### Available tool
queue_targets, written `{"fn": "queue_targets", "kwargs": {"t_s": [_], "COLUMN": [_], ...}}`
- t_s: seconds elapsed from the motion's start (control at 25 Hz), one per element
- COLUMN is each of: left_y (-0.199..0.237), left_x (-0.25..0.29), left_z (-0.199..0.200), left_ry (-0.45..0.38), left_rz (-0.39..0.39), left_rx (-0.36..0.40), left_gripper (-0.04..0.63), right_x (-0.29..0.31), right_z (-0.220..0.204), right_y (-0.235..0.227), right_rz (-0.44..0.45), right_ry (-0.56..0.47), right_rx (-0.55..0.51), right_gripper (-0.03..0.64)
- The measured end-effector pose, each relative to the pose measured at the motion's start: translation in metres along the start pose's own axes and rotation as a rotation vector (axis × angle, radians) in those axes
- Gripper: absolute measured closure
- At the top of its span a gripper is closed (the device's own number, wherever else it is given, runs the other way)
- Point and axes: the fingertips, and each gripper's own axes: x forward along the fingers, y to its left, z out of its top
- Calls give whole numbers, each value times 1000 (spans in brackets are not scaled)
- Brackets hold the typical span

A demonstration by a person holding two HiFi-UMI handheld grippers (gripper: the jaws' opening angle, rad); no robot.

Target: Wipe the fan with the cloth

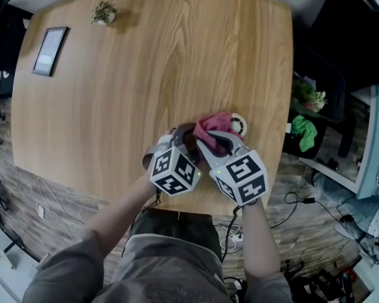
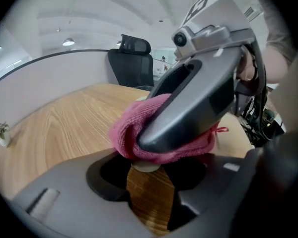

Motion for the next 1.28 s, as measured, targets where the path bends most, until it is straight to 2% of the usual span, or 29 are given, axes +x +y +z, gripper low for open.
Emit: {"fn": "queue_targets", "kwargs": {"t_s": [0.16,0.36,0.52,0.64,0.76,1.0,1.16,1.28], "left_y": [1,1,1,1,1,0,1,1], "left_x": [0,1,-1,-1,-1,-2,0,0], "left_z": [1,1,1,1,2,1,2,1], "left_ry": [-9,-15,-17,-21,-25,-37,-20,-15], "left_rz": [-2,-7,-10,-5,-3,10,-11,-21], "left_rx": [7,15,15,23,28,43,21,13], "left_gripper": [399,400,400,400,400,402,401,400], "right_x": [-6,-36,-65,-81,-88,-56,-25,-3], "right_z": [5,14,10,-4,-18,-17,-8,-3], "right_y": [-20,-60,-93,-100,-92,-53,-29,-6], "right_rz": [-125,-213,-351,-402,-444,-328,-183,-112], "right_ry": [10,-82,-101,-112,-93,-40,-13,37], "right_rx": [-23,117,144,197,199,124,111,27], "right_gripper": [538,538,538,538,538,540,540,540]}}
